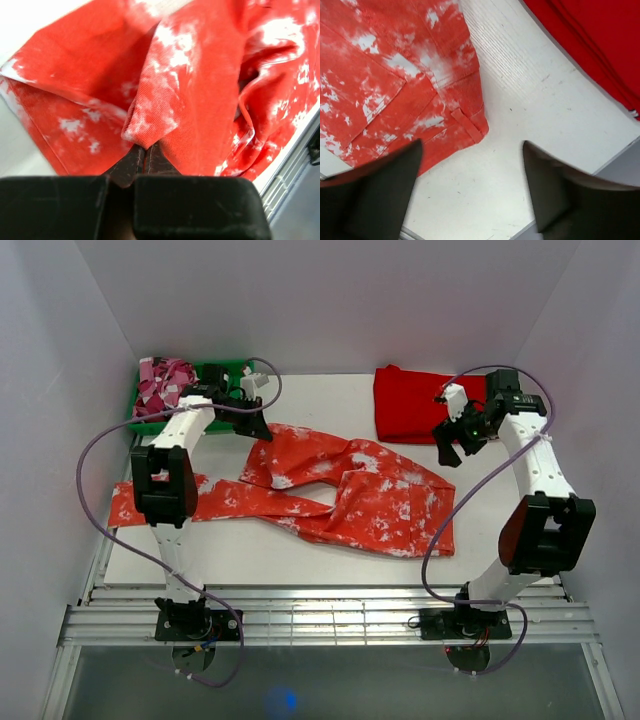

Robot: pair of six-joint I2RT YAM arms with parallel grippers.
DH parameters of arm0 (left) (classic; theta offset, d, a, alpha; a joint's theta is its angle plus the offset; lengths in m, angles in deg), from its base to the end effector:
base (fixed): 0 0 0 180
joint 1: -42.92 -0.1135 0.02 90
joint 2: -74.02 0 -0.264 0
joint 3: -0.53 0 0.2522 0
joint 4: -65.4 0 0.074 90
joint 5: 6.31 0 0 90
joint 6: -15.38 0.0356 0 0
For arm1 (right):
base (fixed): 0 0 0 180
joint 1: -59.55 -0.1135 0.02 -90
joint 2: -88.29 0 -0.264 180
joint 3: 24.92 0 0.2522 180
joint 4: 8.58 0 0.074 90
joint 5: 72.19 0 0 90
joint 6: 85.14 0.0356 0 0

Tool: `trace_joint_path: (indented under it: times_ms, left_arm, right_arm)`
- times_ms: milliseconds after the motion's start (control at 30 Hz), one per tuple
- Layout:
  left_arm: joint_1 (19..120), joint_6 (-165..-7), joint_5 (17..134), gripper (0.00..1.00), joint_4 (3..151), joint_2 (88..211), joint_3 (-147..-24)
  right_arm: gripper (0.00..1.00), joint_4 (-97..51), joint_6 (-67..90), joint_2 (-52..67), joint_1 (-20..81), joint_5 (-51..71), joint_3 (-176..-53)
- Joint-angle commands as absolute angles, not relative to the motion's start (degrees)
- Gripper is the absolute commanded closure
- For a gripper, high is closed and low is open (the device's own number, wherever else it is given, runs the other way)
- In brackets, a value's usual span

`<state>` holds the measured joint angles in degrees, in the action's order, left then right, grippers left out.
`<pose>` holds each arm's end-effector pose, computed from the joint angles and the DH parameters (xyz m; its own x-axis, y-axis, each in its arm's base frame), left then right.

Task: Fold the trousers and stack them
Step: Flatten the trousers out

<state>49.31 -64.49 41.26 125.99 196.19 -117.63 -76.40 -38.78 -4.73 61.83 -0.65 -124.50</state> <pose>0.4497 -0.0745 0.2287 -0.8187 0.2223 -0.5294 0.5219 0.6727 -0.5245 0.3365 -0.0021 0.3115 -0.5551 -0.6330 -0.5396 -0.6874 0.7144 -0.1309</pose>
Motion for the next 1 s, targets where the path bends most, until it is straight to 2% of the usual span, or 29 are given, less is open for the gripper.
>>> trace_joint_path:
  times_ms: [0,167,400,500,533,600,700,733,800,867,900,933,967]
  left_arm:
    - [48.19,-56.34,41.5,1.0,127.68,185.56,-113.43]
    - [48.19,-55.1,43.08,1.0,129.7,186.08,-113.51]
    - [48.19,-56.95,44.75,1.0,130.84,187.22,-116.67]
    - [48.19,-57.21,45.2,1.0,131.11,187.57,-118.07]
    - [48.28,-57.3,45.72,1.0,131.54,187.66,-118.6]
    - [48.28,-57.13,46.07,1.0,132.51,188.36,-120.44]
    - [48.28,-56.78,46.43,1.0,133.13,189.33,-121.77]
    - [48.28,-56.69,46.34,1.0,133.13,189.42,-121.86]
    - [48.19,-56.95,45.73,1.0,133.13,189.94,-121.95]
    - [48.28,-57.3,45.64,1.0,133.22,190.3,-122.12]
    - [48.28,-57.3,45.55,1.0,133.13,190.38,-122.21]
    - [48.28,-57.21,45.55,1.0,133.13,190.47,-122.3]
    - [48.28,-57.3,45.81,1.0,133.22,190.56,-122.82]
  right_arm:
    - [0.02,-76.92,-38.13,-14.97,62.1,-5.29,-125.34]
    - [0.04,-78.94,-35.48,-26.83,62.1,-13.38,-133.5]
    - [0.0,-78.4,-34.17,-38.53,61.92,-15.94,-142.03]
    - [0.23,-82.62,-36.44,-41.96,61.57,-19.8,-146.25]
    - [0.39,-85.59,-38.28,-42.14,61.39,-20.85,-146.78]
    - [0.48,-88.33,-40.39,-40.31,61.22,-22.88,-145.92]
    - [0.43,-89.23,-44.27,-35.82,60.34,-20.43,-141.7]
    - [0.31,-88.18,-44.53,-34.86,60.16,-18.6,-140.56]
    - [0.19,-87.12,-44.36,-34.14,59.9,-17.44,-138.8]
    - [0.18,-87.2,-43.84,-35.98,59.55,-16.03,-138.17]
    - [0.21,-87.73,-43.83,-36.86,59.55,-15.94,-138.52]
    - [0.4,-87.99,-43.75,-37.65,59.55,-16.55,-138.7]
    - [0.52,-88.34,-43.66,-38.7,59.55,-16.9,-138.87]
